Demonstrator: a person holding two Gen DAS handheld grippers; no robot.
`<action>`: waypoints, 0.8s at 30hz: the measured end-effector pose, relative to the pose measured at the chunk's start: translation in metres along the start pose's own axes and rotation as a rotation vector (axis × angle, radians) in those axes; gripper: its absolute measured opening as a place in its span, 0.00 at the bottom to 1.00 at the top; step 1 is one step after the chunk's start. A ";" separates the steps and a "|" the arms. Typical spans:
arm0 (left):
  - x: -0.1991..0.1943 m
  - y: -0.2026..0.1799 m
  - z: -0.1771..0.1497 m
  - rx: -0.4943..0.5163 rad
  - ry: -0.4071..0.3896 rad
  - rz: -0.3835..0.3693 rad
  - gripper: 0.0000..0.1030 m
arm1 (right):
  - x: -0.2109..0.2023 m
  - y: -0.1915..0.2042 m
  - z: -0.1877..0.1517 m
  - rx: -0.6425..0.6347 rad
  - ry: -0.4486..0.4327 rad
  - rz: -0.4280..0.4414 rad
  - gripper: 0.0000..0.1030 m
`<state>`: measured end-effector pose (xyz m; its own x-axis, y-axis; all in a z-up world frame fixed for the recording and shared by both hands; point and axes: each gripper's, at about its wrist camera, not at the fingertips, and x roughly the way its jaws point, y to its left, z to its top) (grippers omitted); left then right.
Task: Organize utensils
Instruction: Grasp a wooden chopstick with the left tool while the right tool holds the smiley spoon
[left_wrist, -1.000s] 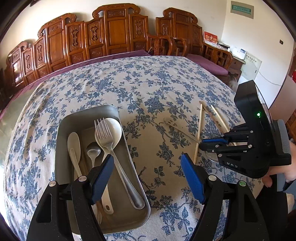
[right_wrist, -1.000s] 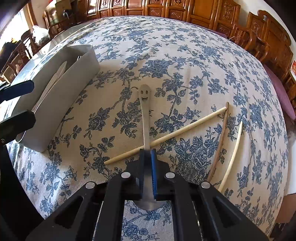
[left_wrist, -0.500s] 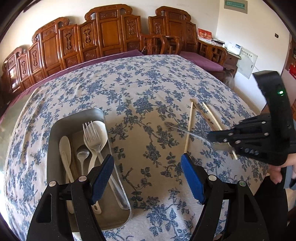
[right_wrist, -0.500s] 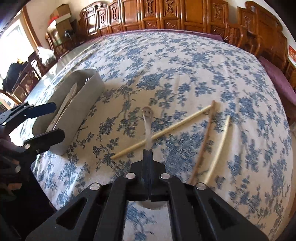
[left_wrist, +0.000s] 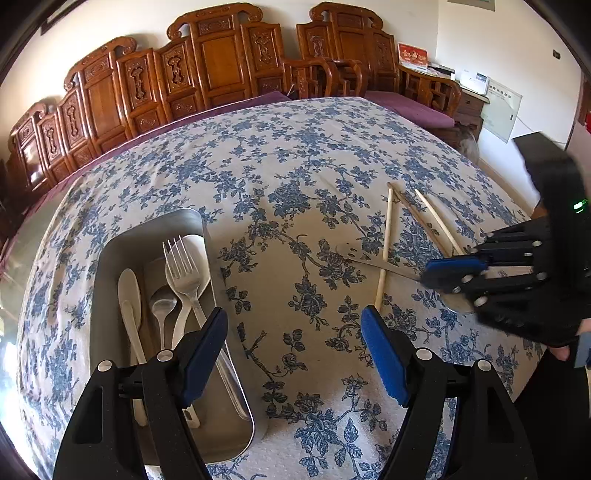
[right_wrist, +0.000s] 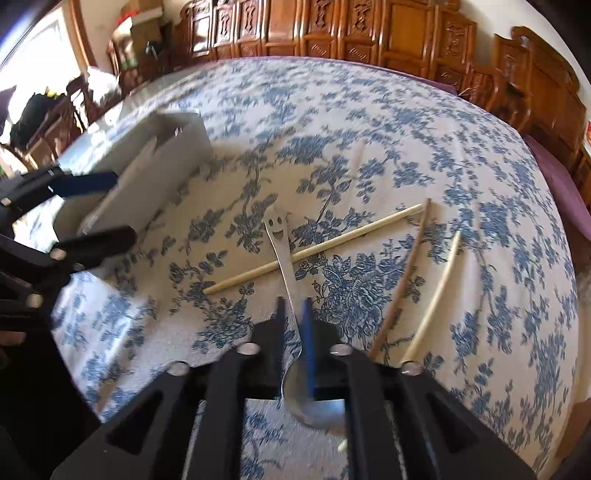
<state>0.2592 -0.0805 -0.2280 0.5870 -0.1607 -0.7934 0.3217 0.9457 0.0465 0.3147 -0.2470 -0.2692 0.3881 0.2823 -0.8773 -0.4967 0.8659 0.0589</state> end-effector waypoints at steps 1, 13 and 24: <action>0.000 0.001 0.000 -0.001 0.001 -0.001 0.69 | 0.007 0.000 0.001 -0.009 0.016 0.001 0.19; 0.004 0.001 0.005 -0.016 0.012 -0.027 0.69 | -0.008 -0.008 -0.007 0.018 -0.015 0.033 0.07; 0.033 -0.027 0.019 -0.007 0.078 -0.113 0.50 | -0.052 -0.054 -0.029 0.167 -0.114 -0.007 0.07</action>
<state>0.2838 -0.1168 -0.2436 0.4876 -0.2440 -0.8383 0.3771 0.9248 -0.0498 0.2990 -0.3202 -0.2409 0.4808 0.3126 -0.8192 -0.3615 0.9219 0.1396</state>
